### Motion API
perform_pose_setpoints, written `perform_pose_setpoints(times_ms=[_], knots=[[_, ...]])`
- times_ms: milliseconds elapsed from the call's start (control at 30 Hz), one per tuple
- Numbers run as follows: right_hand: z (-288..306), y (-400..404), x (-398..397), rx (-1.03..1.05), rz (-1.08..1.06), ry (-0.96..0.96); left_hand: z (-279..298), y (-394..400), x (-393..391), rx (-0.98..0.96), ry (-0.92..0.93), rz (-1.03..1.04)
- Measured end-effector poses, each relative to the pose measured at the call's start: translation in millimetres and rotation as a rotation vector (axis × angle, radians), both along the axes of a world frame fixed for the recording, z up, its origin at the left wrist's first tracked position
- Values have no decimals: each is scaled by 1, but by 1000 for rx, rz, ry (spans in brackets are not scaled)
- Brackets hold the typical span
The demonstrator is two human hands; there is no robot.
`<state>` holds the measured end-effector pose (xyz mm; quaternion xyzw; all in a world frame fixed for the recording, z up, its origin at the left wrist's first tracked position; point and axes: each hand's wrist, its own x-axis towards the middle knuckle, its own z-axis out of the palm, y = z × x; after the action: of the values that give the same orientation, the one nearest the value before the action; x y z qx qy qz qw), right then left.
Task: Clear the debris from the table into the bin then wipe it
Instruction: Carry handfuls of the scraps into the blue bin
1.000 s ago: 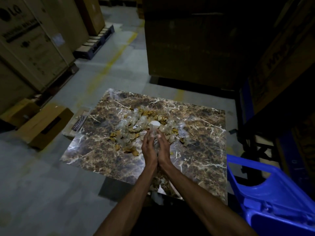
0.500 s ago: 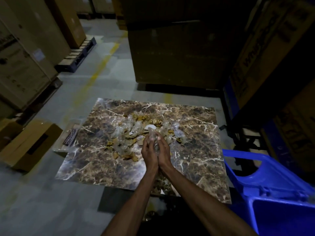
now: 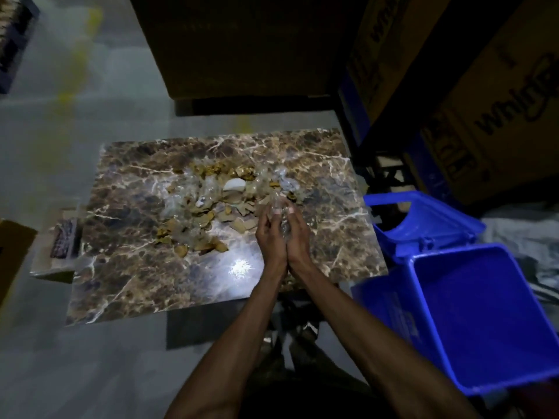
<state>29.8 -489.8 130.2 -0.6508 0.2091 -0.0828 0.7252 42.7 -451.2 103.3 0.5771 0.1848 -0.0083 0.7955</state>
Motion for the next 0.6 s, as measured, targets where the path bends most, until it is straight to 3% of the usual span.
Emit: perform_pose_setpoints(times_ms=[367,600], knots=[[7,-81,-63,-36,-250,22,20,-83,-52,-37,-8,-244],[-3,-174,-139,45,-435,-43,27,-179,-132,-10,-46,-406]])
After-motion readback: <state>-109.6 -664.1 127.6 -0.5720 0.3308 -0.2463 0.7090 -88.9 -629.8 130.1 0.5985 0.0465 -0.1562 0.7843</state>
